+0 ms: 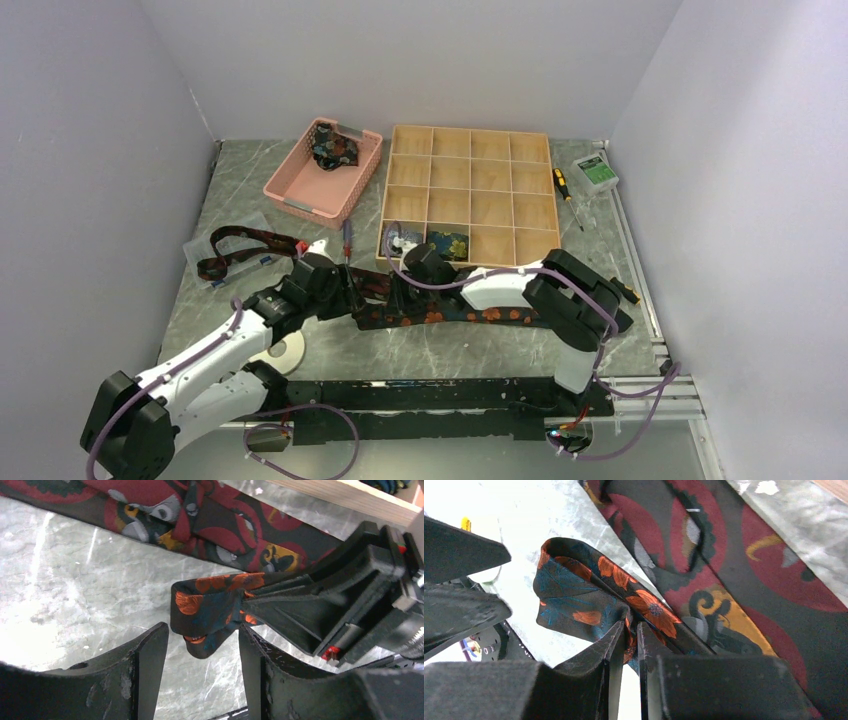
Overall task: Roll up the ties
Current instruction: Roll the tie at the center of the board.
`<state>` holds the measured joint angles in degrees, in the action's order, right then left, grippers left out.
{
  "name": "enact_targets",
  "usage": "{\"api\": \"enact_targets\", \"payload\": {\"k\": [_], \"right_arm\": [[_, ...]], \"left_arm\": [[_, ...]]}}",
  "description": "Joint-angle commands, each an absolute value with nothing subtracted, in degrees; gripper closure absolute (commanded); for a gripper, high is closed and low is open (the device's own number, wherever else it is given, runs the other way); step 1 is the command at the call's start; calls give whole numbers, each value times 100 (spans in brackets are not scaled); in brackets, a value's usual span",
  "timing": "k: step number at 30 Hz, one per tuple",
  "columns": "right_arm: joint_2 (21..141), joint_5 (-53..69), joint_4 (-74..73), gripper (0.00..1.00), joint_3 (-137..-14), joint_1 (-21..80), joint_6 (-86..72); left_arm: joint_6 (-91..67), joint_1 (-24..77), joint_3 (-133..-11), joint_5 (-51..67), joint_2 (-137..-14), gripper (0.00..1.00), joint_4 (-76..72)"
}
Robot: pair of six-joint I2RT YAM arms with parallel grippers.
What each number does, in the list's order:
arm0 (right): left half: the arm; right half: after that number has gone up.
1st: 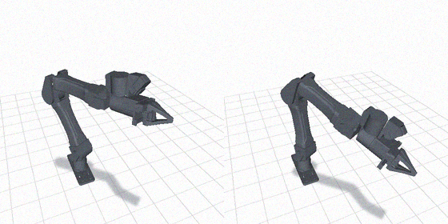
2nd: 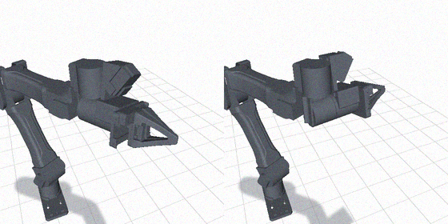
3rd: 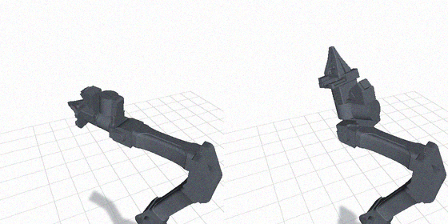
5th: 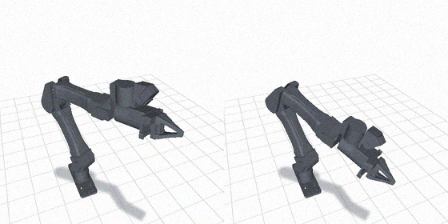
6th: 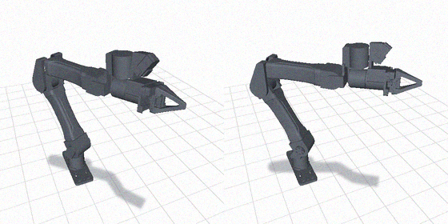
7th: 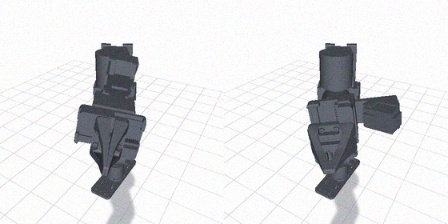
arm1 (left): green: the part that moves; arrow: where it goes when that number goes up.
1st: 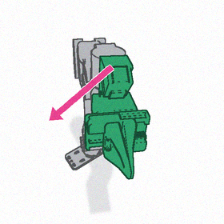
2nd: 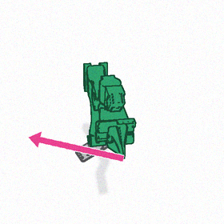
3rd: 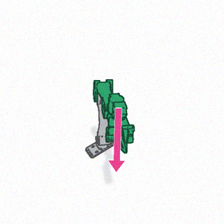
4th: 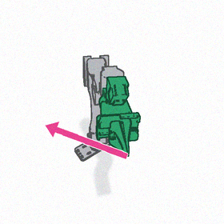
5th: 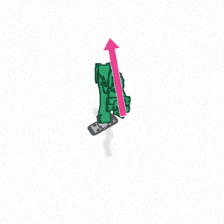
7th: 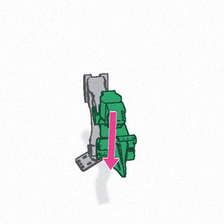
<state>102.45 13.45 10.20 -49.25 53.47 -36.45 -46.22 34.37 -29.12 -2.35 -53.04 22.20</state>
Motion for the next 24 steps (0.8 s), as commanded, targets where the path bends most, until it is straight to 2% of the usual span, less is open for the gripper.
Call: {"api": "enact_targets", "payload": {"k": [1, 14, 17, 21, 24], "right_arm": [[10453, 1484, 1166, 80, -5234, 5487, -3460], [10563, 1282, 1112, 81, -5276, 5527, -3393], [10546, 1261, 1072, 81, -5292, 5523, -3381], [10531, 1206, 988, 80, -5331, 5518, -3383], [10483, 1153, 935, 80, -5342, 5512, -3393]], "left_arm": [[-4897, 3247, -2802, -347, -5382, 40, 2218], [-4766, 2723, -2577, 55, -5644, 43, 1993], [-4550, 2725, -2720, 78, -5457, 49, 2163], [-4573, 2827, -2553, 309, -4450, 57, 2320], [-4853, 3045, -2371, 409, -3967, 71, 2562]]}}
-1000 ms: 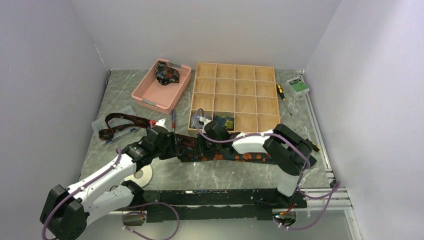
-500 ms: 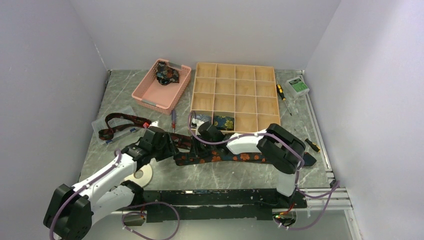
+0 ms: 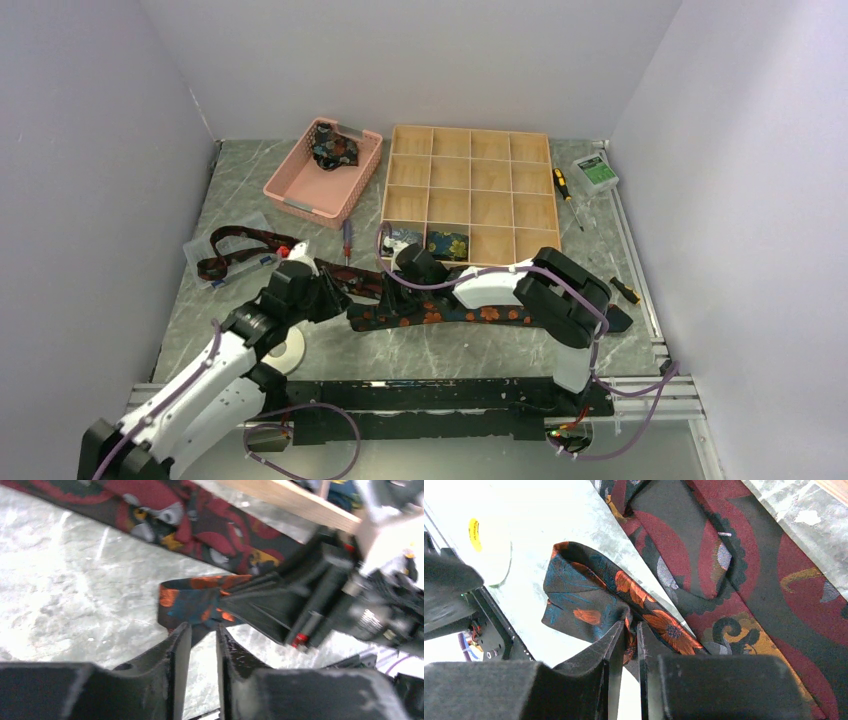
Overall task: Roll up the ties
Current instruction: Roll the tie at the center of the board.
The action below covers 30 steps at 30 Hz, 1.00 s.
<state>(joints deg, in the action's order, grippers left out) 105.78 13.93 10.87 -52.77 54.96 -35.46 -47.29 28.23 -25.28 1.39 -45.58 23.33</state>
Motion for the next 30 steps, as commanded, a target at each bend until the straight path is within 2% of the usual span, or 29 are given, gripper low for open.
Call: {"api": "enact_targets", "payload": {"k": [1, 6, 8, 16, 25, 30], "right_arm": [[10473, 1152, 930, 80, -5344, 5514, -3397], [10469, 1193, 961, 76, -5343, 5512, -3457], [10430, 1172, 926, 73, -5351, 5511, -3473], [10369, 1151, 844, 70, -5415, 5516, -3448], [10345, 1187, 835, 70, -5376, 5522, -3473], [10327, 1176, 850, 70, -5331, 5522, -3468]], "left_arm": [[-4968, 3144, -2346, 448, -3982, 76, 2717], [-5638, 3938, -2011, 343, -4140, 93, 2699], [-5853, 4174, -1925, 200, -4057, 97, 2740], [-5870, 4262, -1709, 245, -4307, 97, 2531], [-6091, 4256, -1730, -800, -4981, 97, 1809], [-6020, 4254, -1831, -1009, -5063, 97, 1545]]}}
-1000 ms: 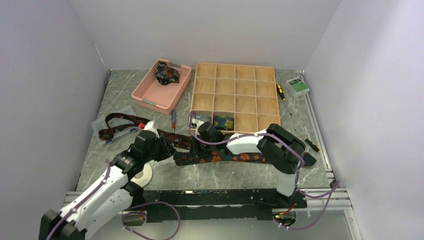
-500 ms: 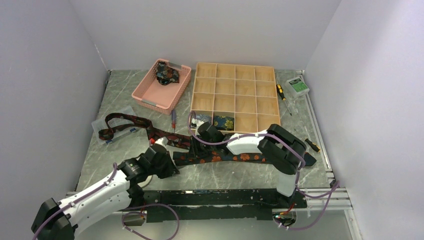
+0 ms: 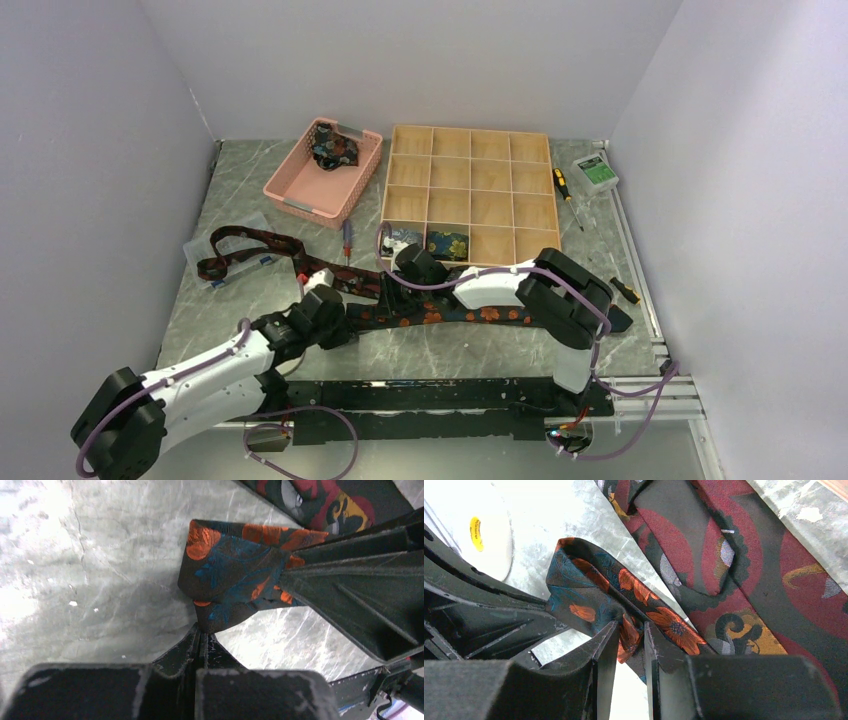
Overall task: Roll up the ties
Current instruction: Roll the tie at the center of the board.
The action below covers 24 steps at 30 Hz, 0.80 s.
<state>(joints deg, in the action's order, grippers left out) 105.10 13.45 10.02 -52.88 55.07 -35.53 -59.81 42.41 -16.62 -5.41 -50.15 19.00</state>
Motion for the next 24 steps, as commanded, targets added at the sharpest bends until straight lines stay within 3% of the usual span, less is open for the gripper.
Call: {"api": "enact_targets", "payload": {"k": [1, 15, 21, 24], "right_arm": [[10326, 1184, 857, 70, -5324, 5525, -3469], [10363, 1202, 859, 70, -5335, 5563, -3487], [10410, 1148, 779, 70, -5388, 5563, -3467], [10423, 1119, 793, 73, -5379, 5565, -3457]], "left_arm": [[-6025, 4254, -1841, -1070, -5075, 97, 1554], [-6168, 4188, -1655, -1632, -5070, 97, 1392], [-5889, 4192, -2131, -1476, -4401, 96, 2831], [-5842, 4192, -2255, -1574, -3573, 87, 3527]]}}
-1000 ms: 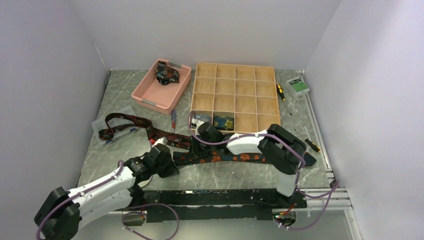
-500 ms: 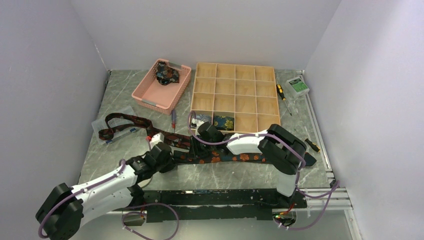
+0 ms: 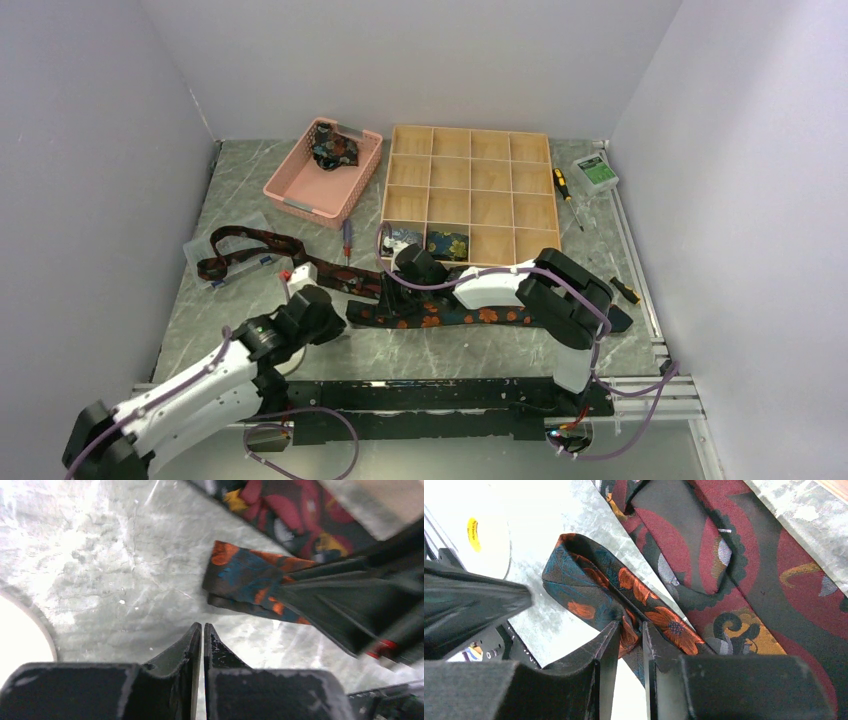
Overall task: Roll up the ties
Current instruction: Roll the tie at the center of the board.
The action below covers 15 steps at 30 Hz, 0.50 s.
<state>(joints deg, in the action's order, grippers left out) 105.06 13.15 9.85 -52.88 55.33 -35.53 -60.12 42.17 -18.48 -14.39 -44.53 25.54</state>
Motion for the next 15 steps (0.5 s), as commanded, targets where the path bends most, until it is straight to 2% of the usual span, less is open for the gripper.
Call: {"api": "enact_targets", "payload": {"k": [1, 5, 6, 9, 15], "right_arm": [[10442, 1102, 785, 74, -5379, 5568, -3448], [10446, 1088, 863, 78, -5290, 5563, -3438], [10442, 1090, 881, 78, -5269, 5563, -3432], [10425, 1077, 879, 79, -5225, 5563, -3382], [10441, 1128, 894, 80, -5216, 5566, -3329]], "left_arm": [[-5802, 4192, -2243, -1581, -3344, 78, 3556], [-5741, 4160, -2244, -1664, -3110, 40, 3280], [-5693, 4115, -2277, -1625, -3252, 35, 3163], [-5357, 3730, -2453, -1068, -4037, 31, 2570], [-4785, 2494, -2686, 510, -5310, 33, 1759]]}}
